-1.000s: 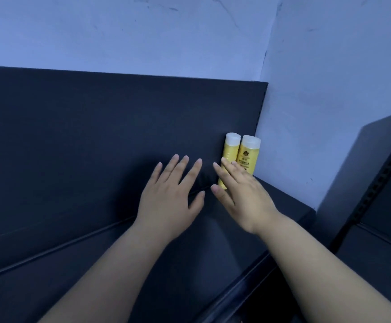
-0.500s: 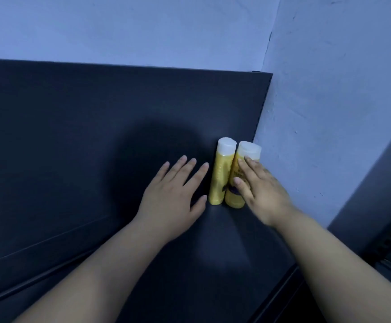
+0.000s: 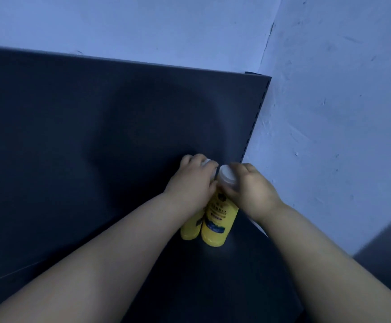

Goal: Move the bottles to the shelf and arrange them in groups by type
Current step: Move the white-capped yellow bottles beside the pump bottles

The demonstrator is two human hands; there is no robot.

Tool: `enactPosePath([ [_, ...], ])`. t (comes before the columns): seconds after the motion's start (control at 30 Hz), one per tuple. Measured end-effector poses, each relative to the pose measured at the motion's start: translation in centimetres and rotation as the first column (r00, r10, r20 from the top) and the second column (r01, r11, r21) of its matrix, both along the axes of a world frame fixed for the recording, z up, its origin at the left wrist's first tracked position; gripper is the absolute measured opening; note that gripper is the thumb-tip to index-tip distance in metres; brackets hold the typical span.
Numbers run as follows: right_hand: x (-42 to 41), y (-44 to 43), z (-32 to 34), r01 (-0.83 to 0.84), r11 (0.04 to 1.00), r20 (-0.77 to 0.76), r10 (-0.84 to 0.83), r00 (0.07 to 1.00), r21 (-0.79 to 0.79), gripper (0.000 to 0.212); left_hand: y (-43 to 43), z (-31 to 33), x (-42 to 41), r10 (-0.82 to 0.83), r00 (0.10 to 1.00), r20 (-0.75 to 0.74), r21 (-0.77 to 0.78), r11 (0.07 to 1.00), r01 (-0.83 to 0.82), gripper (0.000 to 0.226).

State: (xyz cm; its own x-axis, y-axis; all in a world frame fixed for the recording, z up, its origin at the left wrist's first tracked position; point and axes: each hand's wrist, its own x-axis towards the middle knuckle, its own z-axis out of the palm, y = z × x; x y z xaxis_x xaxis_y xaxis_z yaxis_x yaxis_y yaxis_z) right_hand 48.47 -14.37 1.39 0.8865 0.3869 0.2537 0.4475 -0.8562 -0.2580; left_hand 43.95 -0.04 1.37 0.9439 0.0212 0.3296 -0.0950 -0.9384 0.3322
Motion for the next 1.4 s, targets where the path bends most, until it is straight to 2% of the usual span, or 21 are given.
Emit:
enactPosePath([
  [0.13,0.7,1.2,0.6,0.067,0.998,-0.033,-0.068,0.997,-0.018,0.05,0.3,0.6,1.0,0.003,0.999,0.038,-0.077,0.997,0.0,0.03],
  [0.3,2.0,1.1,1.8,0.004,0.999,-0.216,-0.013,0.976,-0.04,0.037,0.5,1.8,1.5,-0.059,0.99,-0.129,-0.17,0.985,0.036,0.058],
  [0.4,2.0,0.9,1.5,0.01,1.0,-0.245,-0.015,0.969,-0.022,0.047,0.0,2.3,2.1,-0.047,0.97,-0.241,-0.107,0.994,0.021,0.065],
  [0.5,1.7,0.8,1.0,0.042,0.999,-0.179,-0.037,0.983,0.028,0.051,-1.2,1.5,2.4,0.009,0.961,-0.277,0.028,1.0,-0.001,0.065],
  [0.6,1.2,0.9,1.0,0.047,0.998,-0.072,-0.049,0.996,-0.032,0.049,-1.4,0.5,2.5,0.068,0.981,-0.183,0.161,0.986,-0.038,0.06],
  [0.67,0.7,0.7,0.9,0.048,0.989,0.01,-0.047,0.999,-0.138,0.045,-1.1,0.6,2.4,0.063,0.984,-0.169,0.141,0.989,-0.04,0.056],
  [0.73,0.3,0.5,0.2,0.022,0.986,0.094,-0.006,0.996,-0.166,0.039,-0.8,1.0,2.1,0.035,0.971,-0.239,0.083,0.996,-0.015,0.064],
  [0.83,-0.3,-0.6,0.3,0.036,0.997,0.067,-0.031,0.997,-0.065,0.041,-1.1,1.8,1.0,-0.017,0.947,-0.319,0.096,0.994,0.05,0.08],
  [0.9,-0.6,-1.2,0.5,-0.013,0.999,0.045,0.015,0.999,-0.04,0.045,-1.2,2.4,0.1,-0.073,0.936,-0.345,0.09,0.99,0.111,0.082],
  [0.97,-1.1,-1.8,1.0,-0.082,0.996,0.022,0.083,0.996,-0.027,0.043,-1.0,2.8,-0.7,-0.138,0.916,-0.376,0.052,0.984,0.17,0.077],
  [1.07,-1.9,-1.8,1.0,-0.105,0.988,0.127,0.119,0.985,-0.109,0.036,-0.9,2.6,-1.4,-0.177,0.912,-0.371,-0.009,0.982,0.187,0.057],
  [1.13,-2.4,-1.4,0.6,-0.095,0.987,0.209,0.122,0.97,-0.132,0.028,-1.2,2.1,-1.9,-0.137,0.931,-0.337,0.027,0.988,0.155,0.049],
  [1.2,-2.7,-1.2,0.0,-0.116,0.992,0.235,0.126,0.964,-0.057,0.02,-1.5,1.5,-2.2,-0.05,0.958,-0.283,0.136,0.986,0.092,0.059],
  [1.27,-2.7,-1.4,-0.4,-0.107,0.994,0.249,0.101,0.963,0.01,0.022,-1.9,0.9,-2.5,0.013,0.977,-0.214,0.218,0.975,0.035,0.067],
  [1.4,-3.5,-2.2,-0.9,-0.078,0.996,0.281,0.061,0.958,0.049,0.033,-2.9,0.6,-3.4,0.041,0.984,-0.174,0.235,0.972,0.001,0.062],
])
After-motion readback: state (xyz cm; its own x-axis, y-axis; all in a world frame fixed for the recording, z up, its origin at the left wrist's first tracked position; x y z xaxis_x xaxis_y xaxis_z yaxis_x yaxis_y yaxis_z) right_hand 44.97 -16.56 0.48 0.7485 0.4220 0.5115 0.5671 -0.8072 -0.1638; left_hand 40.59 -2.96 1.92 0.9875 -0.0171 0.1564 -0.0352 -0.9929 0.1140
